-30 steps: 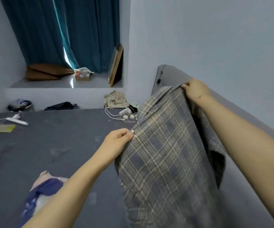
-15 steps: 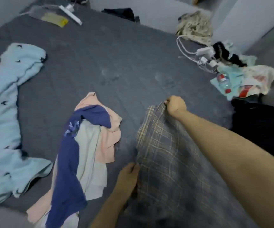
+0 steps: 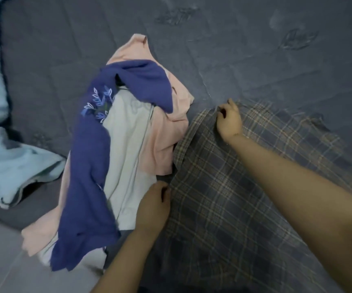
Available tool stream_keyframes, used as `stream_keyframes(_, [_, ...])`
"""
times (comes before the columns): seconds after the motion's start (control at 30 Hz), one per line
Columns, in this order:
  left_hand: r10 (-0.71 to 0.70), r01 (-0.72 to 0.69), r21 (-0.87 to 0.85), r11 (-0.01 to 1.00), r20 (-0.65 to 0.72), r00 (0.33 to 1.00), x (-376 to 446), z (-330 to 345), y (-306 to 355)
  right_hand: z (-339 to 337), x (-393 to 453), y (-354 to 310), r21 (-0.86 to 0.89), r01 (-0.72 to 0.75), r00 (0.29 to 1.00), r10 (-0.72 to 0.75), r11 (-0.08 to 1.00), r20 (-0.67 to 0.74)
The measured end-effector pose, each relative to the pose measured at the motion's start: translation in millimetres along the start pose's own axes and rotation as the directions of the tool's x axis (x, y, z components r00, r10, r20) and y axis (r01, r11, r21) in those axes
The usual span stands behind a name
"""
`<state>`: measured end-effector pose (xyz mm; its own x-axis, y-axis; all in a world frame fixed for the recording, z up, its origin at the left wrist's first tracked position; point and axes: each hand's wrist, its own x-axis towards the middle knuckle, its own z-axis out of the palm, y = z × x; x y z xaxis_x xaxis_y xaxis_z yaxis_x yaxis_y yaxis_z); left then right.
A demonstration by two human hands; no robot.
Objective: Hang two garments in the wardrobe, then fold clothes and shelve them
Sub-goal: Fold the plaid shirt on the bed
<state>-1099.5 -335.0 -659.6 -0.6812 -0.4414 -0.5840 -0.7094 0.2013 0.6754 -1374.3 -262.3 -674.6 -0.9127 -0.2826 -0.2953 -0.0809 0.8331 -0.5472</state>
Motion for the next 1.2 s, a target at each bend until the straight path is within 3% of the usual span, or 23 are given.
stream_keyframes(0.07, [0.089,-0.084,0.033,0.996,-0.176,0.98,-1.0,-18.0,8.6,-3.5,-9.6,-15.0,-0.039,0.045,0.997,-0.047,0.998,-0.061])
stream_keyframes(0.13, [0.17,-0.131,0.126,0.983,-0.375,0.912,-1.4,-46.3,15.0,-6.9,-24.0,-37.5,-0.02,0.137,0.986,-0.138,0.99,-0.092])
stream_keyframes(0.2, [0.212,-0.082,0.262,0.962,-0.521,0.827,-0.7,-75.0,10.5,0.6,-45.4,-62.4,0.225,0.115,0.993,-0.118,0.967,0.001])
stream_keyframes(0.23, [0.19,-0.014,0.303,0.953,-0.558,0.808,-0.8,-87.4,4.5,8.9,-59.6,-74.6,0.375,-0.01,0.992,-0.037,0.927,0.119])
stream_keyframes(0.27, [0.135,0.064,0.321,0.945,-0.56,0.817,-1.4,-97.4,-2.2,19.8,-74.0,-85.3,0.479,-0.18,0.962,0.051,0.859,0.269])
stream_keyframes(0.33, [0.011,0.183,0.349,0.919,-0.486,0.874,-2.8,-106.1,-17.9,47.0,-95.7,-100.0,0.526,-0.478,0.844,0.203,0.704,0.496])
stream_keyframes(0.43, [0.03,0.157,0.565,0.81,-0.307,0.951,-4.3,-93.9,-40.8,77.3,-105.3,-115.9,0.579,-0.596,0.793,0.294,0.556,0.534])
stream_keyframes(0.53, [0.168,0.069,0.683,0.727,-0.275,0.947,6.0,-89.1,-65.2,90.5,-92.8,-143.9,0.642,-0.685,0.728,0.278,0.345,0.627])
stream_keyframes(0.6, [0.246,0.052,0.733,0.678,-0.293,0.924,23.5,-98.4,-80.3,100.6,-84.6,-166.3,0.61,-0.703,0.7,0.201,0.365,0.686])
stream_keyframes(0.73, [0.383,0.032,0.796,0.605,-0.326,0.864,60.3,-132.4,-96.8,130.0,-66.4,-204.9,0.744,-0.514,0.847,0.113,0.428,0.52])
stream_keyframes(0.83, [0.428,0.056,0.81,0.583,-0.365,0.827,89.5,-174.0,-104.9,143.1,-58.7,-236.8,0.76,-0.484,0.831,-0.042,0.434,0.554])
stream_keyframes(1.0, [0.281,0.153,0.806,0.572,-0.368,0.887,119.5,-225.5,-105.1,149.1,-55.8,-264.7,0.764,-0.46,0.789,-0.185,0.453,0.585])
stream_keyframes(1.13, [0.176,0.118,0.769,0.629,-0.288,0.941,93.4,-220.6,-83.7,130.1,-81.7,-232.9,0.723,-0.414,0.811,-0.136,0.553,0.569])
stream_keyframes(1.2, [0.143,0.094,0.699,0.709,-0.272,0.951,68.8,-207.3,-70.3,112.6,-104.7,-200.3,0.704,-0.402,0.829,-0.093,0.585,0.551])
